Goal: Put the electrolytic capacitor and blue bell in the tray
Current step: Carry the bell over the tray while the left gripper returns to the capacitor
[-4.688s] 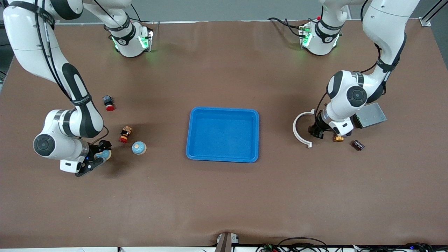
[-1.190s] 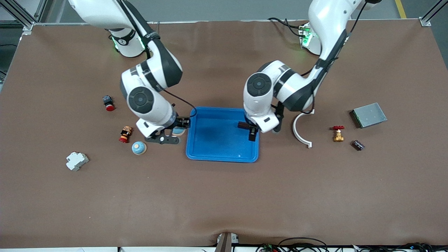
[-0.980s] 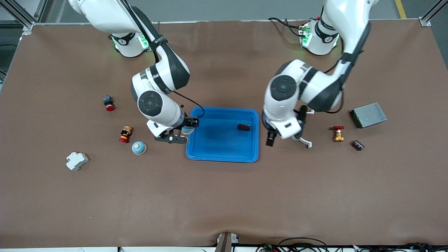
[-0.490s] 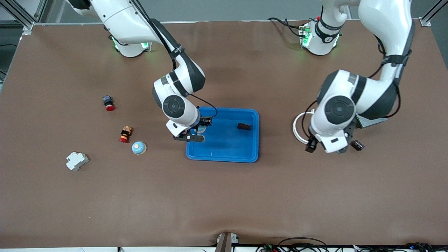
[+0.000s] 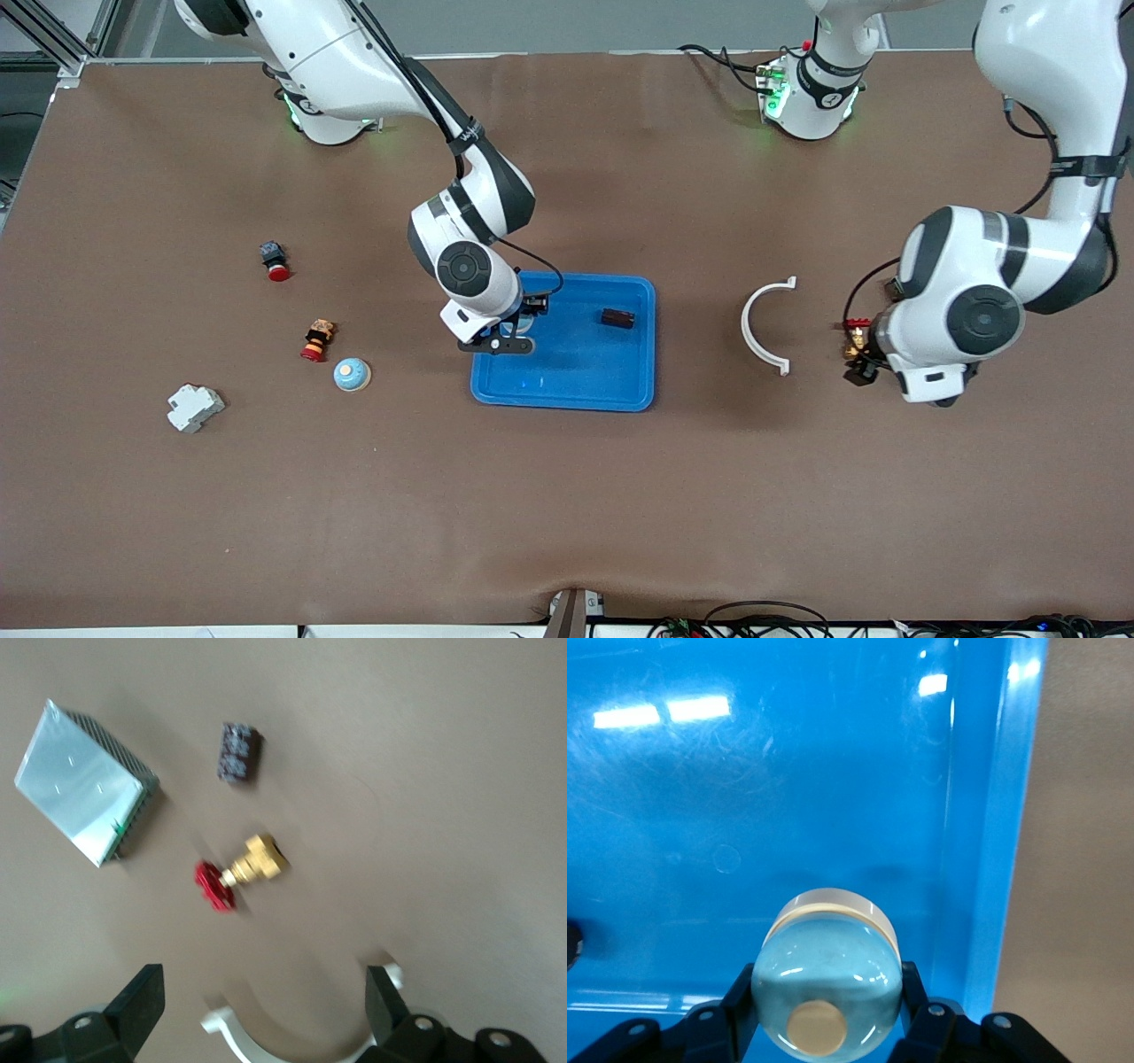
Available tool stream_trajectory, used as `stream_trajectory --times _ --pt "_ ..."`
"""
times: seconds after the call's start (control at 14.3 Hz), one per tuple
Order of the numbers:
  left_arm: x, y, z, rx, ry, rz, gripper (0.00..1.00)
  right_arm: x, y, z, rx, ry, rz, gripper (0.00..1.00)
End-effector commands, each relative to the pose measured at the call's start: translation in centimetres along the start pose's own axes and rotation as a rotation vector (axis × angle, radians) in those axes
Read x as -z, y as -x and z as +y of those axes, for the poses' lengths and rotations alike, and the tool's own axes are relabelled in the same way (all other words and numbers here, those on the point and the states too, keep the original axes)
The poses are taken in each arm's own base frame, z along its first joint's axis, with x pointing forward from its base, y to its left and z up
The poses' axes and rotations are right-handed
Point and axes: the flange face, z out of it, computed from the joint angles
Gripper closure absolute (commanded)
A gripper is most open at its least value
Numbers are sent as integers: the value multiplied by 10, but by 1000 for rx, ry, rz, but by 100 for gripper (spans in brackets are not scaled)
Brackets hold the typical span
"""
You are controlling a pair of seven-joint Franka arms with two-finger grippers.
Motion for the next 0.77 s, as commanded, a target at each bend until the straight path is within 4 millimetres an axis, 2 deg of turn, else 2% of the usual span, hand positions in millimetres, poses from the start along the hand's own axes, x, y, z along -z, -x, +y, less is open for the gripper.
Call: stream_trajectory --times 0.0,0.21,0.42,0.49,0.56,0.63,0.7 --pt "-9 -15 -12 -55 -10 1 0 -13 2 -8 -5 -10 1 83" --pt "-43 -45 -31 -110 43 0 0 -22 1 -6 2 -5 -1 82" --pt "-80 -49 -41 -107 151 37 0 -27 5 -11 12 -1 -2 80" --pt "-89 -58 -49 -87 182 47 0 -27 5 -11 12 -1 -2 75" --pt "-97 -64 -50 -89 197 60 0 -27 5 -10 12 -1 -3 69" --pt "-108 -66 -49 -114 185 80 0 -27 5 -10 12 -1 -3 55" --pt "-116 -74 -52 -123 179 96 0 -27 5 -10 8 0 -3 27"
